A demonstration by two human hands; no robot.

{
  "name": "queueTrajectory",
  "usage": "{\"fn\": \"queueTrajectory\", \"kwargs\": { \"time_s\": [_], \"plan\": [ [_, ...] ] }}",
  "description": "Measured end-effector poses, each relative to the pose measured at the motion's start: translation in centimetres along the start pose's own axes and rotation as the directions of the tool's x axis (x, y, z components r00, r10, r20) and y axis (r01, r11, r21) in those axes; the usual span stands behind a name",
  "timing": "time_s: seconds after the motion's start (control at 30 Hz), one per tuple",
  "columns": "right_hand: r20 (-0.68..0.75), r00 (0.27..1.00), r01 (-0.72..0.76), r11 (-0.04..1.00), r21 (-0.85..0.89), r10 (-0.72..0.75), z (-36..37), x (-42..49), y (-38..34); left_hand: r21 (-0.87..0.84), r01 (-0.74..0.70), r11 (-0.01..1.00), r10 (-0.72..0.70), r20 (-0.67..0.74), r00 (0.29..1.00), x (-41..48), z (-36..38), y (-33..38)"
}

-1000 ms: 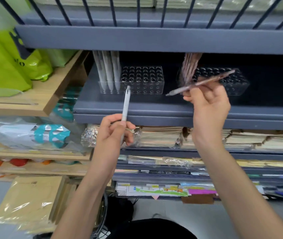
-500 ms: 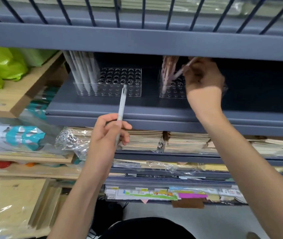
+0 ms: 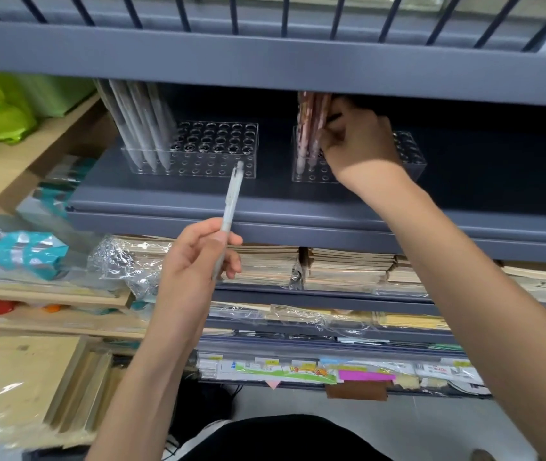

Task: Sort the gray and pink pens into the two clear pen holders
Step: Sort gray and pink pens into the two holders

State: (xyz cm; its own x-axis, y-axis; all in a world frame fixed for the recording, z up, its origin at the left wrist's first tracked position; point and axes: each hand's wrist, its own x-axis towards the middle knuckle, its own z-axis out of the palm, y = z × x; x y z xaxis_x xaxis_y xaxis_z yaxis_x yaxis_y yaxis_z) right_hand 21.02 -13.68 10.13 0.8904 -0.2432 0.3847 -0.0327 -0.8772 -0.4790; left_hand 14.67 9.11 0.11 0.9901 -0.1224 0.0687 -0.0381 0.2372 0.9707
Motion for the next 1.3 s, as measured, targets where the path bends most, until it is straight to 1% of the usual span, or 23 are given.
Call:
{"fn": "queueTrajectory", "kwargs": {
  "time_s": [0.07,0.1,0.17,0.2,0.23,0.27,0.3,0.37,0.43,0.53,0.6,0.63,0.67,0.73,0.77,0.83,0.87,0.93,1.03,1.07,1.13,1.2,1.3],
  "plan": [
    [0.017,0.999,-0.034,0.999,0.037,0.033,-0.1,0.0,0.2,0.018,-0.009,1.000,0.009,-0.009,1.000,-0.1,-0.1,0.0],
    [-0.006,0.998,-0.055,0.996,0.076,0.056,-0.2,-0.2,0.3,0.033,-0.013,0.999,0.014,-0.015,1.000,-0.2,-0.1,-0.1],
    [-0.142,0.983,-0.076,0.960,0.269,0.117,-0.6,-1.4,-0.1,0.056,-0.033,0.998,0.035,-0.041,0.999,-0.3,-0.4,-0.1],
    [-0.222,0.965,-0.049,0.924,0.379,0.142,-0.8,-2.4,-0.5,0.062,-0.053,0.997,0.056,-0.059,0.997,-0.3,-0.5,-0.1],
    [-0.253,0.956,-0.015,0.889,0.457,0.146,-0.8,-3.6,-1.0,0.067,-0.075,0.995,0.080,-0.076,0.994,-0.3,-0.6,0.0],
    [-0.213,0.969,-0.001,0.865,0.502,0.125,-0.7,-4.9,-1.7,0.071,-0.091,0.993,0.097,-0.089,0.991,-0.3,-0.7,0.2],
    [-0.125,0.989,-0.004,0.853,0.521,0.081,-0.4,-6.1,-2.5,0.077,-0.099,0.992,0.107,-0.096,0.990,-0.3,-0.7,0.4],
    [0.047,0.998,0.015,0.874,0.486,-0.043,0.5,-7.9,-4.2,0.101,-0.114,0.988,0.124,-0.094,0.988,-0.2,-0.8,1.0],
    [0.112,0.987,0.052,0.880,0.472,-0.118,1.5,-8.6,-5.7,0.128,-0.144,0.981,0.153,-0.059,0.986,-0.1,-0.9,1.6],
    [0.172,0.981,-0.025,0.817,0.576,-0.092,2.4,-8.3,-7.1,0.185,-0.184,0.965,0.184,0.018,0.983,0.0,-1.6,2.5],
    [0.195,0.978,-0.073,0.759,0.647,-0.072,2.8,-8.0,-7.7,0.258,-0.217,0.942,0.202,0.080,0.976,0.3,-2.6,3.3],
    [0.193,0.980,-0.096,0.711,0.696,-0.057,3.1,-7.7,-8.0,0.329,-0.266,0.906,0.242,0.112,0.964,0.7,-3.3,3.7],
    [0.177,0.984,-0.113,0.652,0.750,-0.032,3.2,-7.3,-8.4,0.426,-0.339,0.839,0.307,0.145,0.941,1.2,-4.1,4.1],
    [0.100,0.995,-0.095,0.570,0.816,0.022,3.5,-6.2,-8.9,0.641,-0.457,0.616,0.424,0.219,0.879,2.9,-6.3,4.5],
    [0.047,0.998,-0.062,0.564,0.823,0.040,3.7,-5.5,-9.1,0.735,-0.471,0.489,0.442,0.256,0.859,3.9,-7.6,4.5],
    [-0.059,0.997,0.014,0.572,0.820,0.059,4.3,-4.5,-9.4,0.860,-0.439,0.261,0.422,0.308,0.853,5.8,-10.0,4.4],
    [-0.101,0.992,0.042,0.576,0.816,0.070,4.8,-4.1,-9.6,0.888,-0.424,0.177,0.410,0.325,0.852,6.6,-11.0,4.2],
    [-0.166,0.981,0.075,0.592,0.802,0.100,5.9,-3.0,-10.0,0.898,-0.436,0.063,0.420,0.373,0.827,7.4,-12.3,3.6],
    [-0.169,0.976,0.049,0.617,0.785,0.137,7.8,-0.7,-10.7,0.888,-0.455,-0.073,0.444,0.437,0.782,7.7,-12.8,2.7],
    [-0.167,0.976,0.030,0.668,0.743,0.142,8.2,0.1,-11.0,0.885,-0.455,-0.096,0.455,0.446,0.771,7.7,-12.9,2.4],
    [-0.171,0.977,0.010,0.783,0.622,0.123,8.6,0.9,-11.6,0.885,-0.452,-0.108,0.483,0.444,0.755,7.8,-13.0,2.1],
    [-0.164,0.981,0.000,0.839,0.544,0.107,9.1,1.5,-12.1,0.886,-0.450,-0.111,0.501,0.440,0.745,7.9,-13.0,2.0],
    [-0.124,0.990,-0.007,0.889,0.457,0.072,10.1,2.6,-12.5,0.884,-0.456,-0.105,0.520,0.439,0.732,7.9,-13.0,1.9]
  ]
}}
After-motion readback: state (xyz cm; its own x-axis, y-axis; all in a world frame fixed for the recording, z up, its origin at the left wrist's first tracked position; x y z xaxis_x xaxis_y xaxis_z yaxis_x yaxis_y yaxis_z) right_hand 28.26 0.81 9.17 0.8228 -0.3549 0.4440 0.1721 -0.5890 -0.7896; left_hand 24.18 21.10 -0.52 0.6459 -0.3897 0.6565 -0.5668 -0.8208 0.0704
